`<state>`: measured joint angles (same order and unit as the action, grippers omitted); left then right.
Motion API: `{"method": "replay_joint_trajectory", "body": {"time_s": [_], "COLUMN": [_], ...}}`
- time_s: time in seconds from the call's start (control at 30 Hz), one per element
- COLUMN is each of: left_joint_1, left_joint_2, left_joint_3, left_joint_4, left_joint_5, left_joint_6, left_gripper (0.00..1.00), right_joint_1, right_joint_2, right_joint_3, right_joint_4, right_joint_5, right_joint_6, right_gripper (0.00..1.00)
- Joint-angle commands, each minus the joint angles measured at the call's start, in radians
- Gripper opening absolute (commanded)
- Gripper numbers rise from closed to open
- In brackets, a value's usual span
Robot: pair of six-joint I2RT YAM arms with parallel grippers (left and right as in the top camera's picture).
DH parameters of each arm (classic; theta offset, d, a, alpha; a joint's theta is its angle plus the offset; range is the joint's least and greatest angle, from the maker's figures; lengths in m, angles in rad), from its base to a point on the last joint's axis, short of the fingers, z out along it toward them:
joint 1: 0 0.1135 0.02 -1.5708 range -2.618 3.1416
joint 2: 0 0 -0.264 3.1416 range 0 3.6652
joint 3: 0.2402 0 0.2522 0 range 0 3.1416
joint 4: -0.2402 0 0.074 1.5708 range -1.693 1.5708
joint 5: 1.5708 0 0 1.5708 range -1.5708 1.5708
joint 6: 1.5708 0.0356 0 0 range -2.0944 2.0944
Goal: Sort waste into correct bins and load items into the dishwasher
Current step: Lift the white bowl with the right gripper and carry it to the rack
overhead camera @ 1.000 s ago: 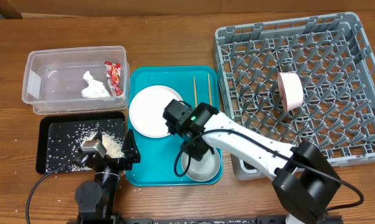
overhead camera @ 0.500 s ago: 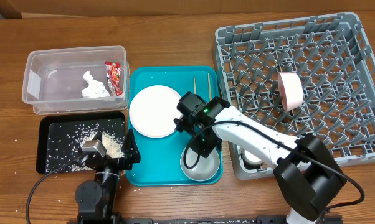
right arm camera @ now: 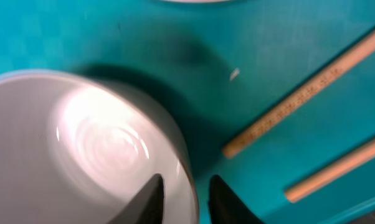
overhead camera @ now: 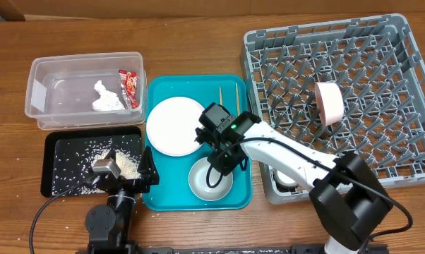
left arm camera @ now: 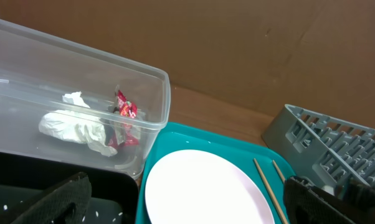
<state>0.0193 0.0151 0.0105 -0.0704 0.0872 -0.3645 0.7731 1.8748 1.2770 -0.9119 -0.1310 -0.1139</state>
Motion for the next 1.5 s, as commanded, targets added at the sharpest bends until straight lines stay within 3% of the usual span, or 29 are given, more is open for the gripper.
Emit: {"method": "replay_joint_trajectory", "body": {"time_s": [0.0, 0.03, 0.13, 0.27, 0.4, 0.5, 0.57, 0.63, 0.67, 0.8, 0.87, 1.07, 1.27, 1.47], "left_joint_1": [-0.007, -0.007, -0.007, -0.007, -0.007, -0.007, -0.007, -0.007, -0.007, -0.007, -0.007, -0.007, -0.007, -0.007], "left_joint_2": [-0.011, -0.011, -0.011, -0.011, -0.011, -0.011, -0.011, -0.011, -0.011, -0.011, -0.011, -0.011, -0.011, -0.011], "left_joint_3": [-0.006, -0.006, -0.006, -0.006, -0.006, -0.006, -0.006, -0.006, -0.006, -0.006, -0.006, -0.006, -0.006, -0.006], "left_joint_4": [0.002, 0.002, 0.002, 0.002, 0.002, 0.002, 0.002, 0.002, 0.002, 0.002, 0.002, 0.002, 0.002, 0.002], "left_joint_5": [0.007, 0.008, 0.007, 0.008, 0.008, 0.007, 0.008, 0.007, 0.008, 0.008, 0.008, 0.008, 0.008, 0.008], "left_joint_6": [-0.002, -0.002, -0.002, -0.002, -0.002, -0.002, -0.002, -0.002, -0.002, -0.002, -0.002, -0.002, -0.002, -0.002], "left_gripper": [1.00, 1.00, 1.00, 1.00, 1.00, 1.00, 1.00, 1.00, 1.00, 1.00, 1.00, 1.00, 1.00, 1.00], "right_joint_1": [-0.003, -0.003, -0.006, -0.031, -0.036, -0.050, -0.071, -0.116, -0.141, -0.297, -0.419, -0.693, -0.756, -0.758], "right_joint_2": [-0.016, -0.016, -0.019, -0.070, -0.187, -0.281, -0.325, -0.330, -0.325, -0.312, -0.294, -0.223, -0.081, 0.111], "right_joint_3": [-0.048, -0.054, -0.040, 0.101, 0.322, 0.422, 0.438, 0.437, 0.437, 0.437, 0.423, 0.422, 0.409, 0.396], "right_joint_4": [0.025, 0.027, 0.014, -0.091, -0.179, -0.159, -0.159, -0.224, -0.258, -0.354, -0.443, -0.427, -0.446, -0.479], "right_joint_5": [-0.028, -0.028, 0.036, 0.147, 0.439, 0.568, 0.819, 1.179, 1.260, 1.133, 1.167, 1.103, 1.126, 1.268], "right_joint_6": [0.048, 0.048, 0.116, 0.178, 0.330, 0.266, 0.304, 0.473, 0.539, 0.637, 0.814, 0.847, 0.848, 0.847], "right_gripper": [0.22, 0.22, 0.04, 0.04, 0.04, 0.04, 0.04, 0.04, 0.04, 0.04, 0.04, 0.04, 0.04, 0.04]}}
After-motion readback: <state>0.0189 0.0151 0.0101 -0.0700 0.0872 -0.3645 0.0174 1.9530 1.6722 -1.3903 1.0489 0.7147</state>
